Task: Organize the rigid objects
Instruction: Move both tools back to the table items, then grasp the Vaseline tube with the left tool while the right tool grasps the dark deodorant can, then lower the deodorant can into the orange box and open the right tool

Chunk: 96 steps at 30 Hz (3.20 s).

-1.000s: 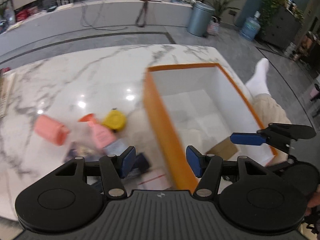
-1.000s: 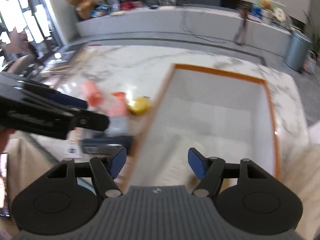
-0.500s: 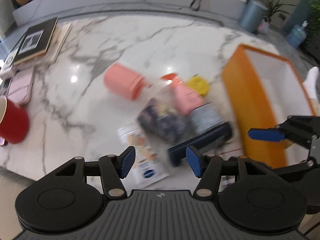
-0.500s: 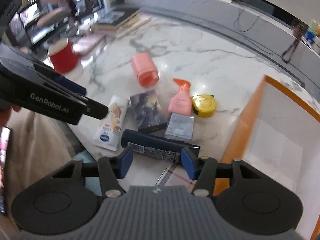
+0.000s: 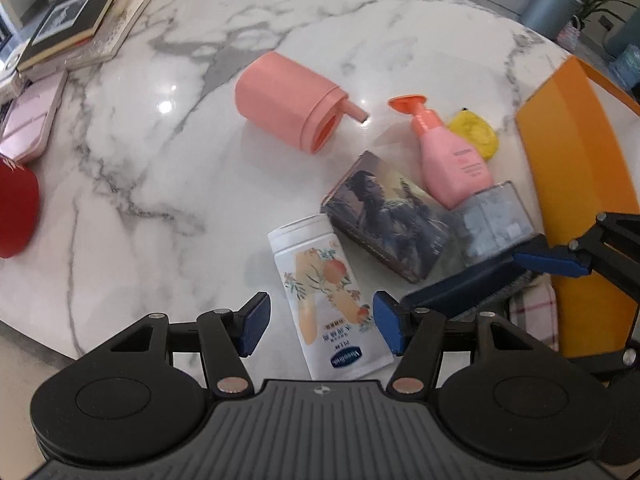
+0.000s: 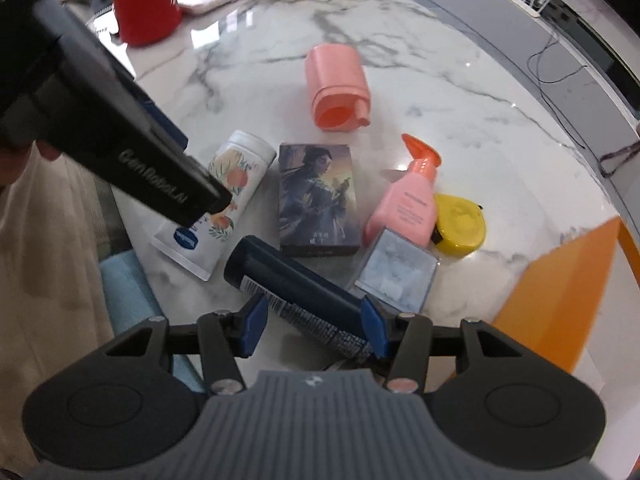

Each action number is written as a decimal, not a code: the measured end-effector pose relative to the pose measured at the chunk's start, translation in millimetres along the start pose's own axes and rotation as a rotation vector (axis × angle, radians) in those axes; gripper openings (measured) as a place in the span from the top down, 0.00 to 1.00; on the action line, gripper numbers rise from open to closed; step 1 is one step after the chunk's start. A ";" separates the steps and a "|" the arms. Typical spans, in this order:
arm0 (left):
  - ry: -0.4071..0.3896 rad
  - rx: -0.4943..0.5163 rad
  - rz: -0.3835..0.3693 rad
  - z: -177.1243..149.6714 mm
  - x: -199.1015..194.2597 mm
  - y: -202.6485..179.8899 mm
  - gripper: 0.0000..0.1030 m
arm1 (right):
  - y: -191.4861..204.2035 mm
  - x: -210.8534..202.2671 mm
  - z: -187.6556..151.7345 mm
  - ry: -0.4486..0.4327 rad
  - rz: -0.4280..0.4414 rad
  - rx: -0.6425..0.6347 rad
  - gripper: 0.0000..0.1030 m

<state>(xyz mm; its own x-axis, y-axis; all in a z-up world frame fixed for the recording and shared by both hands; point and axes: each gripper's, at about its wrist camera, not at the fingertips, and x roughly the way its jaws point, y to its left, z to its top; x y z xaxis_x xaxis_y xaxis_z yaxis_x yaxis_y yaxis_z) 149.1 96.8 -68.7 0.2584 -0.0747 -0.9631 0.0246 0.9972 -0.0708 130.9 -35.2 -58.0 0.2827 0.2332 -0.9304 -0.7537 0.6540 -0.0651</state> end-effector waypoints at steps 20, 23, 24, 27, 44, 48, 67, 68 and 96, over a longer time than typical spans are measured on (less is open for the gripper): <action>0.057 0.013 -0.003 6.3 31.8 0.9 0.47 | 11.5 23.6 9.7 0.016 0.071 -0.107 0.44; 0.074 0.040 -0.002 3.3 30.0 2.0 0.48 | 13.3 23.6 12.5 -0.008 0.056 -0.108 0.49; 0.081 0.046 0.003 2.3 29.8 3.0 0.48 | 12.4 24.4 14.2 -0.010 0.058 -0.096 0.49; 0.102 0.052 0.010 1.3 30.5 8.5 0.47 | 9.8 27.3 19.7 -0.007 0.068 -0.079 0.49; 0.166 0.227 0.041 24.9 44.1 2.2 0.49 | 0.3 47.8 18.0 0.064 0.082 -0.084 0.43; 0.133 0.212 0.021 20.7 40.2 4.1 0.50 | 4.2 44.5 15.9 0.043 0.048 -0.107 0.47; -0.004 0.113 -0.065 6.4 -10.8 5.7 0.51 | -9.7 -26.3 6.4 -0.179 -0.039 0.079 0.62; -0.008 0.114 -0.067 6.0 -12.7 4.9 0.51 | -10.3 -29.6 4.6 -0.182 -0.033 0.087 0.62; -0.275 0.326 -0.326 22.9 -115.9 -158.0 0.51 | -92.2 -191.8 -77.4 -0.431 -0.321 0.343 0.62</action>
<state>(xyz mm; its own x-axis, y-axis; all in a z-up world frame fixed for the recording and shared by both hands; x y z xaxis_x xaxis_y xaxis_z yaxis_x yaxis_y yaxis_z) 137.3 -52.2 60.1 0.4299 -0.4230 -0.7976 0.4331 0.8718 -0.2289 100.2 -195.9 98.6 0.7299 0.2089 -0.6508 -0.3790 0.9161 -0.1309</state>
